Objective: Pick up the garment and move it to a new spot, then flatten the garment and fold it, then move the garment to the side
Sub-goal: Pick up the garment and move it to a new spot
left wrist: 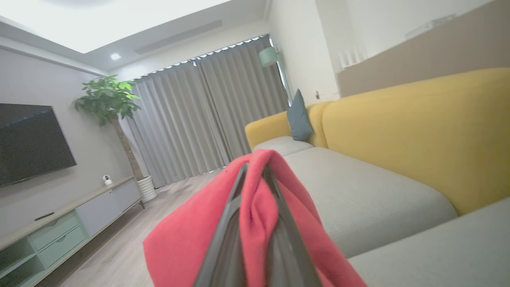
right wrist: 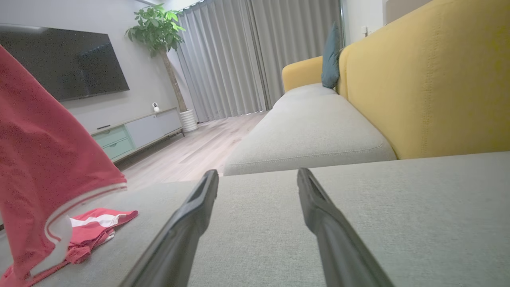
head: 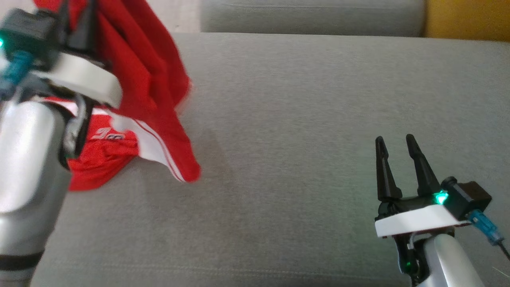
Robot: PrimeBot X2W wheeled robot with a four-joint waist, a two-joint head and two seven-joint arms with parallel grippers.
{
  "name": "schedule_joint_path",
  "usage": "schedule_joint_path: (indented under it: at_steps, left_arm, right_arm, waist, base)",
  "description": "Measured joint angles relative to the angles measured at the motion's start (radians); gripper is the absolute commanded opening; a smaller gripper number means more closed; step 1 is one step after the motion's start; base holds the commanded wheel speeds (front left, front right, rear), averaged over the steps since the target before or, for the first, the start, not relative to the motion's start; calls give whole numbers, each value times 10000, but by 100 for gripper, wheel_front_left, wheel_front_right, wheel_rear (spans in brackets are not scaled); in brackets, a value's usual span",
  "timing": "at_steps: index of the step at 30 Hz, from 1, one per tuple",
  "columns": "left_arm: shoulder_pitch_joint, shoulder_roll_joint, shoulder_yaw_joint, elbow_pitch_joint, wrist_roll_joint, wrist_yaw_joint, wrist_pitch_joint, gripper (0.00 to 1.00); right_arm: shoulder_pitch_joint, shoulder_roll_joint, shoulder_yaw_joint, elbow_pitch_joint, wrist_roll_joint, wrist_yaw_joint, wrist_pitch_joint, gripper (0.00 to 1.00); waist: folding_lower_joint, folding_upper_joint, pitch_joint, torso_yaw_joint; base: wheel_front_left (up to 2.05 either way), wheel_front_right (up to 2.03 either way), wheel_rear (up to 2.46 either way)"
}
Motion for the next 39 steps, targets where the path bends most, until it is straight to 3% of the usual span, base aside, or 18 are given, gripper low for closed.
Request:
schedule_joint_path:
  at_steps: [6,13,14,18,19,20,25,29,35,39]
  left_arm:
    - [228,-299,-913,-238,447,86,537,0]
    - [29,-2196,-1887,780,420,138,537,0]
    - [29,-2196,-1887,780,420,138,537,0]
    - [-656,-3488,-2151,2088,174,176,192,0]
    - [-811,-3739,-2236,2410,102,174,104,36]
    - [-932,-3931,-2301,2711,25,176,2,100]
    - [-1204,-4205,-2955,3722,-558,148,-546,100]
    - [-1434,-4209,-3634,3689,-1473,251,-1066,100]
    - [-1972,-4243,-3737,4042,-1954,690,-1605,100]
    - [-1904,-4094,-3162,4217,-2048,777,-1741,100]
  right_arm:
    - [-48,0,0,-316,117,0,-2,100]
    - [-440,0,-4,-803,324,0,-8,100]
    - [-440,0,-4,-803,324,0,-8,100]
    - [-655,0,0,-905,424,0,-31,100]
    - [-667,0,29,-917,426,0,-31,100]
    - [-662,0,63,-922,460,0,-31,100]
    - [-665,-2,33,-995,639,0,-31,100]
    - [-663,0,-56,-1016,671,0,-31,100]
    - [-658,0,-314,-1039,504,0,-31,100]
    - [-642,0,-491,-984,194,0,-31,100]
  waist:
    - [0,0,134,-856]
    - [0,0,554,-2006]
    - [0,0,554,-2006]
    - [0,0,826,-2669]
    - [0,0,883,-2838]
    - [0,0,938,-3012]
    - [0,0,1211,-3708]
    - [0,0,1397,-3883]
    - [0,0,1305,-3343]
    - [0,0,1126,-2703]
  base:
    - [0,0,0]
    - [0,0,0]
    - [0,0,0]
    - [0,0,0]
    - [0,0,0]
    - [0,0,0]
    - [0,0,0]
    - [0,0,0]
    - [0,0,0]
    - [0,0,0]
